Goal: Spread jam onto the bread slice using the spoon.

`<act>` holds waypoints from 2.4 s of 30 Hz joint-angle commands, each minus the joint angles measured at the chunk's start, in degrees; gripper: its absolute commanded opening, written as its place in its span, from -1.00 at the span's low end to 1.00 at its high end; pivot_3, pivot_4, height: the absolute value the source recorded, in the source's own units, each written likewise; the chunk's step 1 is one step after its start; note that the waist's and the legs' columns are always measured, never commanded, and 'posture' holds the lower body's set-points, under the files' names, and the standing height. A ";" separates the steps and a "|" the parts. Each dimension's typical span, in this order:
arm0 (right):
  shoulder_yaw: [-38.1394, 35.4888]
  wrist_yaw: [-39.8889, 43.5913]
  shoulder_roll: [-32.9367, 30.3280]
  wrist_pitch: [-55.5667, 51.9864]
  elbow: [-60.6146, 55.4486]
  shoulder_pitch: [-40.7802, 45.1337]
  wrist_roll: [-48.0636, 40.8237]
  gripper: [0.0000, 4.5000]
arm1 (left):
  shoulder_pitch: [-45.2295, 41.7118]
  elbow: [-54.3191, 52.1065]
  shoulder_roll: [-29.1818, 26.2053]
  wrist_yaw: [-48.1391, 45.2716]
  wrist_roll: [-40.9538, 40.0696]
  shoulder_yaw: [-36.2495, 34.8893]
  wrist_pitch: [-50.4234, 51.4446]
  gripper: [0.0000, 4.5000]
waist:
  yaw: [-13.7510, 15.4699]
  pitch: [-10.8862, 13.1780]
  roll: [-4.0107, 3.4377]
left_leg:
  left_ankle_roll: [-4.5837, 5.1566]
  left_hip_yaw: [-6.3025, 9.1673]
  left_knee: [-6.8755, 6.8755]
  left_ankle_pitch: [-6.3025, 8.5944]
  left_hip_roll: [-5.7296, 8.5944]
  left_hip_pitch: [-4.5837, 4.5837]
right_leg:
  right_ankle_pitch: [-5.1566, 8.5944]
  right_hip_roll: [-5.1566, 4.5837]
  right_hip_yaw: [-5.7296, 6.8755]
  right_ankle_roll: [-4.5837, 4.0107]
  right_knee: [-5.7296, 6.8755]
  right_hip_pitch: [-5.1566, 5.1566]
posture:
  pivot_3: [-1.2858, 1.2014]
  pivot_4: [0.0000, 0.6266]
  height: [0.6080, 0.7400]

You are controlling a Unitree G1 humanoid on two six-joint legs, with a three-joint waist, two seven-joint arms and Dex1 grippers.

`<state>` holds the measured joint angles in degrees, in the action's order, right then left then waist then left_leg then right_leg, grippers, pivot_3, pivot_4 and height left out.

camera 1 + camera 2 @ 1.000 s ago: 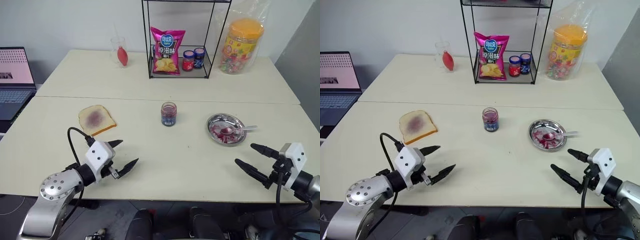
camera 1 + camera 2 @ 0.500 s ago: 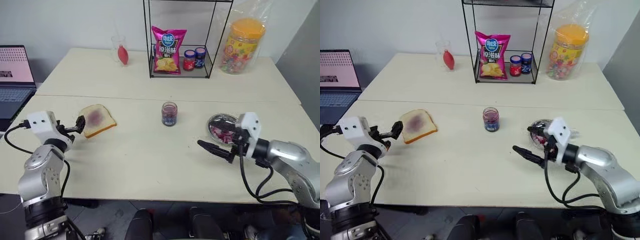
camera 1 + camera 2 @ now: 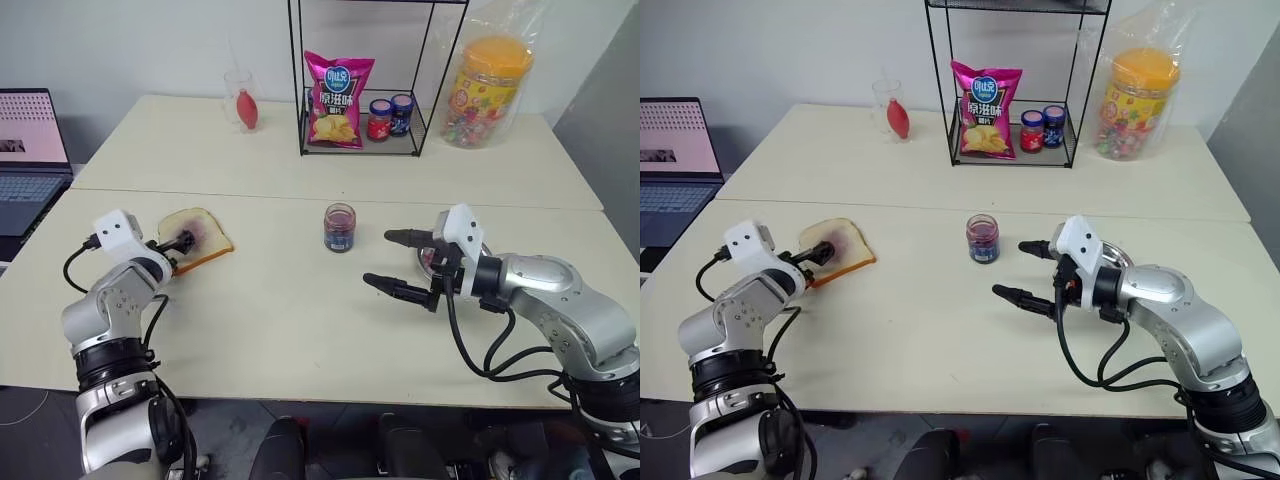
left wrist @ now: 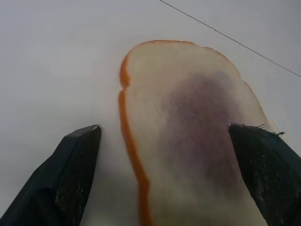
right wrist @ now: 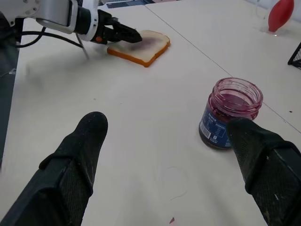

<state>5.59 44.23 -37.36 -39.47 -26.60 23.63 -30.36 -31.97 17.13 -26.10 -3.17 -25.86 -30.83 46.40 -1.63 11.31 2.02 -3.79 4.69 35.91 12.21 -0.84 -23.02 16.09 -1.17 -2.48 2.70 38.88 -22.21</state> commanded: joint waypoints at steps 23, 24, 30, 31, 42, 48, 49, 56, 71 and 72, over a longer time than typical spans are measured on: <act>-3.72 2.34 -0.02 -0.97 -2.71 3.61 -5.79 1.00 | -2.03 -0.61 2.34 8.08 -2.31 -4.80 4.53 -0.98 | -0.06 0.00 0.00 | -0.03 -0.02 0.03 -0.02 0.01 0.04 | -0.01 0.00 -0.03 0.04 0.03 0.02 | 0.03 -0.52 1.00; -3.88 2.20 0.08 -1.28 -2.54 3.86 -6.27 1.00 | -1.90 -0.80 2.47 8.14 -2.41 -4.93 4.46 -0.98 | -0.04 0.00 0.00 | -0.03 -0.02 0.03 -0.02 0.01 0.04 | -0.01 0.00 -0.03 0.04 0.02 0.02 | 0.03 -0.52 1.00; -4.04 2.13 0.36 -1.44 -1.58 4.66 -6.95 1.00 | -0.51 -3.51 3.43 7.77 -3.42 -5.56 4.51 -0.98 | -0.05 0.00 0.00 | -0.03 -0.04 0.01 -0.02 0.02 0.03 | -0.02 -0.02 -0.04 0.04 0.00 0.02 | 0.03 -0.52 1.00; -4.00 2.12 0.35 -1.38 -1.48 4.74 -6.99 1.00 | -0.36 -3.88 3.57 7.78 -3.55 -5.67 4.52 -0.98 | -0.05 0.00 0.00 | -0.03 -0.04 0.01 -0.02 0.02 0.03 | -0.02 -0.03 -0.04 0.04 0.00 0.02 | 0.03 -0.52 1.00; -5.30 2.23 -1.07 -1.63 -1.88 3.61 -7.59 1.00 | 9.42 -20.76 2.62 -4.08 -14.66 -3.13 14.86 -0.98 | -0.06 0.02 0.03 | -0.06 -0.05 -0.02 0.00 0.04 -0.02 | -0.02 -0.07 -0.06 0.02 -0.05 -0.01 | 0.03 -0.52 1.00; -8.77 3.41 -4.88 -3.93 -4.14 -0.56 -10.02 1.00 | 14.08 -29.33 1.18 -12.21 -26.00 -1.05 25.28 -0.98 | 0.06 0.05 0.05 | -0.06 -0.03 -0.02 0.00 0.03 -0.01 | -0.01 -0.06 -0.03 0.03 -0.06 0.00 | 0.03 -0.52 1.00; -9.33 3.76 -5.74 -4.08 -4.68 -1.51 -10.33 1.00 | 14.60 -30.62 1.35 -13.26 -27.93 -0.38 26.89 -0.98 | 0.09 0.05 0.06 | -0.06 -0.02 -0.01 0.00 0.03 -0.02 | 0.00 -0.06 -0.02 0.04 -0.06 0.01 | 0.03 -0.52 1.00; -12.80 6.49 -12.10 -4.93 -8.54 -9.72 -11.56 1.00 | 19.58 -38.54 5.18 -15.13 -29.63 10.76 27.18 -0.98 | 0.02 0.05 0.06 | -0.06 -0.08 -0.02 0.00 0.02 -0.01 | 0.01 -0.06 -0.10 0.03 -0.13 0.01 | 0.03 -0.52 1.00; -13.35 6.71 -14.30 -2.63 -11.57 -16.83 -10.01 1.00 | 26.23 -43.23 9.89 -11.24 -21.83 21.31 17.84 -0.98 | 0.03 0.06 0.07 | -0.05 -0.14 0.00 0.01 0.03 -0.06 | 0.01 -0.04 -0.18 0.05 -0.35 0.04 | 0.03 -0.52 1.00; -13.33 7.07 -14.53 -2.16 -11.29 -17.16 -9.51 1.00 | 26.48 -43.45 10.20 -10.42 -21.21 21.19 16.96 -0.98 | 0.08 0.06 0.07 | -0.05 -0.13 0.00 0.01 0.03 -0.09 | 0.00 -0.04 -0.17 0.06 -0.37 0.02 | 0.03 -0.52 1.00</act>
<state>-6.54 50.28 -50.79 -43.44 -36.95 7.00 -40.45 -5.84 -23.45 -16.63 -14.91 -47.78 -9.39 65.55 -1.55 11.37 2.09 -3.84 4.57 35.91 12.23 -0.81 -23.13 16.08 -1.21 -2.64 2.76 38.50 -22.19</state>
